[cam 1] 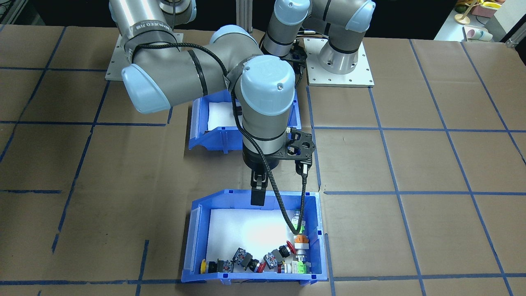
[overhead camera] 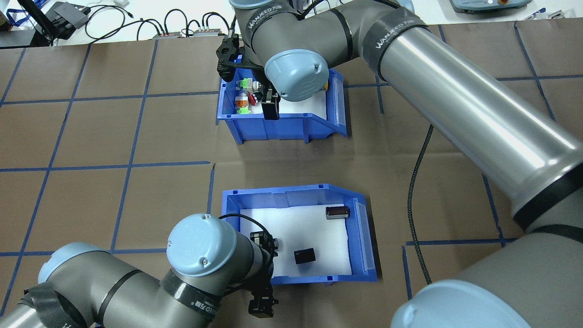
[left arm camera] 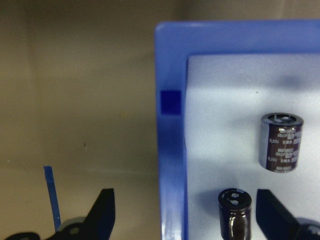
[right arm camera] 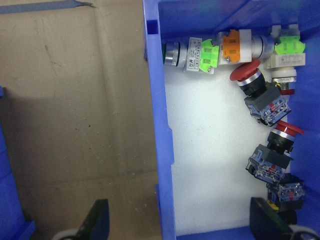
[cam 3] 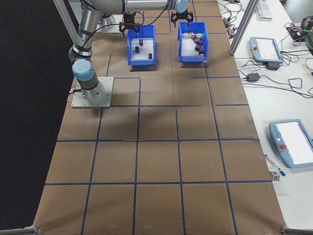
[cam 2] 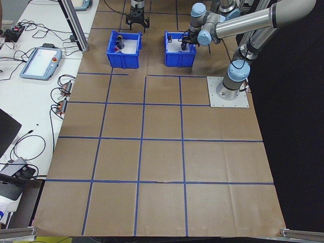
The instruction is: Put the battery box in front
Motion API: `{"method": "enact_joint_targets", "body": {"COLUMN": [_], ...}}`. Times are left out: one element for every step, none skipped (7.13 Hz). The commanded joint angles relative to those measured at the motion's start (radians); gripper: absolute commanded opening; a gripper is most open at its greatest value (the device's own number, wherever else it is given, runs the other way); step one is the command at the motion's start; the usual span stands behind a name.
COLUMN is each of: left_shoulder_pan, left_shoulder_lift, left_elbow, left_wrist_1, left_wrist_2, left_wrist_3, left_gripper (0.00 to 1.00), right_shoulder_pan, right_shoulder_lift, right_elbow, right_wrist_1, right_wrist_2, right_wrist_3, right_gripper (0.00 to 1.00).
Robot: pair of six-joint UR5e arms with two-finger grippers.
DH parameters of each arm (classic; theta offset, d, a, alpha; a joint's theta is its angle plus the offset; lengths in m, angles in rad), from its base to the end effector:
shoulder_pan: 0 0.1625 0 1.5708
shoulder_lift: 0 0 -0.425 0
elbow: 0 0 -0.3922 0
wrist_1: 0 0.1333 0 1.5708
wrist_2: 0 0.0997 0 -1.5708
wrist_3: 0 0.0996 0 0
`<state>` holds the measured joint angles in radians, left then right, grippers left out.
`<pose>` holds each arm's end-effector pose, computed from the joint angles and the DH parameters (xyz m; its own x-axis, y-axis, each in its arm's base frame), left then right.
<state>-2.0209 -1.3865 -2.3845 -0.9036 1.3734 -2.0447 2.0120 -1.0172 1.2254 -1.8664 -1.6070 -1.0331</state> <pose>-0.2866 -0.2419 0.2556 0.0146 -0.9983 -0.0558 -0.9811 -0.0251 0.1916 0.4227 -0.5913 0.3525 -0.0981 -0.9908 0.0934 -0.9952 0.0973 -0.0137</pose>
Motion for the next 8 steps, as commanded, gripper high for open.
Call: {"method": "enact_joint_targets", "body": {"left_shoulder_pan": [-0.012, -0.013, -0.013, -0.013, -0.013, -0.013, -0.013, -0.013], "left_shoulder_lift": [-0.02, -0.028, -0.028, -0.031, -0.037, -0.043, -0.042, -0.037], "left_elbow": [-0.001, 0.001, 0.001, 0.001, 0.001, 0.001, 0.002, 0.004], "left_wrist_1": [0.025, 0.041, 0.052, 0.058, 0.087, 0.11, 0.112, 0.114], "left_wrist_2": [-0.002, -0.004, -0.049, -0.085, -0.089, -0.089, -0.086, -0.086], "left_wrist_3": [-0.003, -0.002, -0.003, -0.002, 0.0, 0.004, 0.006, 0.021], "left_gripper": [0.89, 0.63, 0.37, 0.24, 0.11, 0.0, 0.0, 0.0], "right_shoulder_pan": [0.027, 0.042, 0.053, 0.053, 0.053, 0.053, 0.051, 0.05], "right_shoulder_lift": [0.049, 0.084, 0.121, 0.134, 0.138, 0.137, 0.135, 0.128], "right_elbow": [-0.009, -0.007, -0.01, -0.007, -0.009, -0.009, -0.009, -0.011], "right_wrist_1": [-0.026, -0.031, -0.033, -0.054, -0.057, -0.057, -0.056, -0.056], "right_wrist_2": [0.007, 0.004, -0.001, 0.001, 0.002, -0.002, -0.005, -0.005], "right_wrist_3": [-0.005, 0.007, 0.007, 0.004, -0.004, -0.002, -0.005, -0.011], "right_gripper": [1.0, 1.0, 1.0, 1.0, 1.0, 0.76, 0.39, 0.14]}}
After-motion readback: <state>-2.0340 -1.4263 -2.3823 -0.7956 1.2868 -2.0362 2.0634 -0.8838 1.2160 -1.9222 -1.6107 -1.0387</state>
